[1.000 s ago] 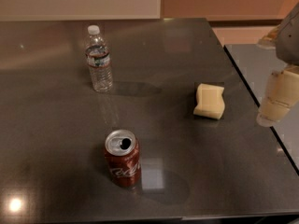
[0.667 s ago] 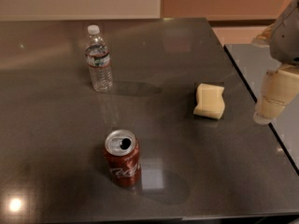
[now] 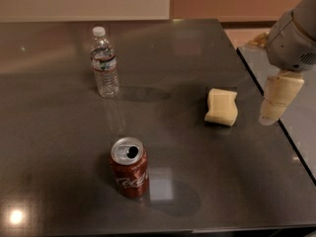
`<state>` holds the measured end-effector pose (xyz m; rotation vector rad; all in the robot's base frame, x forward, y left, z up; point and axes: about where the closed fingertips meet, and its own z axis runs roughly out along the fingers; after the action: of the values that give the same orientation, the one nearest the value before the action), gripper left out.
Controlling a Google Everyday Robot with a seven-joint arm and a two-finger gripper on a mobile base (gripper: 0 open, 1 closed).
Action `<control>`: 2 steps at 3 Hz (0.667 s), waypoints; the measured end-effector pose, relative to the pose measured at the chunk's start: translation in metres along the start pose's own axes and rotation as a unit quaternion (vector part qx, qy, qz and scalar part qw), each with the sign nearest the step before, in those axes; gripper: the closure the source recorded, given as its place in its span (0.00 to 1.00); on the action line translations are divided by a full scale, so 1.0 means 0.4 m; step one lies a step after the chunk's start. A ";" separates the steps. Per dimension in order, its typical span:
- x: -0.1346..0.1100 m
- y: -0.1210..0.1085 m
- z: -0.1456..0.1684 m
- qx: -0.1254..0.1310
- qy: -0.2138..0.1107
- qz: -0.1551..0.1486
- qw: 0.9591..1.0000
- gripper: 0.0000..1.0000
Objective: Pick sponge
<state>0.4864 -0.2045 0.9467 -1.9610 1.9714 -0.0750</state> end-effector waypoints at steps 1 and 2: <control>-0.017 -0.014 0.065 -0.029 -0.031 -0.057 0.997 0.00; -0.036 -0.009 0.134 -0.071 -0.056 -0.087 0.992 0.00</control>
Offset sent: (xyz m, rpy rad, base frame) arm 0.0231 0.0377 -0.0770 0.0880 0.2012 0.3319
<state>0.5049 -0.1794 0.9009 -2.1733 1.7767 0.1314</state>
